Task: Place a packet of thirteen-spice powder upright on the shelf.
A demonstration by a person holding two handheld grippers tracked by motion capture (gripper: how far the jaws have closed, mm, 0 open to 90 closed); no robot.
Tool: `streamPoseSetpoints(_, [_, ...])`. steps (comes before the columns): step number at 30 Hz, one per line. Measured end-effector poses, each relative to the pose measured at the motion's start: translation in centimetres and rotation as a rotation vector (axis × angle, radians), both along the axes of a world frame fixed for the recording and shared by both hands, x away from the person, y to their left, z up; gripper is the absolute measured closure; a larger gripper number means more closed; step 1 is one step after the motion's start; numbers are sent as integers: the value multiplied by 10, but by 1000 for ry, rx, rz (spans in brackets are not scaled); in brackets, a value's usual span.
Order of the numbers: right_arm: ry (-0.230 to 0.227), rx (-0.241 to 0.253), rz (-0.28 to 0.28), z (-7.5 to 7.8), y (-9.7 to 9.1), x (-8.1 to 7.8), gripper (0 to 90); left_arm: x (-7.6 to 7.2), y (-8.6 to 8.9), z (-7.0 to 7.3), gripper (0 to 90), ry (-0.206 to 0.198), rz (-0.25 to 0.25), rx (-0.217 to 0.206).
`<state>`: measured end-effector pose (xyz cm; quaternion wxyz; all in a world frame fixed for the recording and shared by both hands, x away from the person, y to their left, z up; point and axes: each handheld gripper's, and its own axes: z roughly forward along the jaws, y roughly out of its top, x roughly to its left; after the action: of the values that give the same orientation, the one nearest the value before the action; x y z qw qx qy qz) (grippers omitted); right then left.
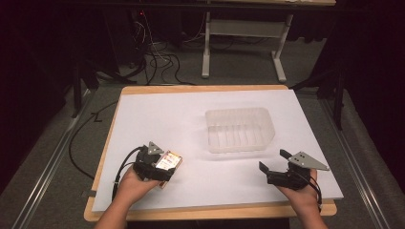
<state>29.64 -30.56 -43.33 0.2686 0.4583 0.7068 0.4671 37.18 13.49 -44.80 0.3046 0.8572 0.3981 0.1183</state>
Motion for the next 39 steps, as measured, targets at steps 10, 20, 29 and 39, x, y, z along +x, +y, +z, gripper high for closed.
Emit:
streamPoseSetpoints(10, [3,2,0,0,0,1,76,12,-12,1,145,109,-22,79])
streamPoseSetpoints(20, [-1,12,-5,0,-2,0,88,23,-23,6,154,189,-23,197])
streamPoseSetpoints(29, [4,15,-4,0,-2,0,96,31,-34,0,160,271,-39,249])
streamPoseSetpoints(39, [8,14,-4,-1,-2,1,104,33,-35,-2,276,278,-46,272])
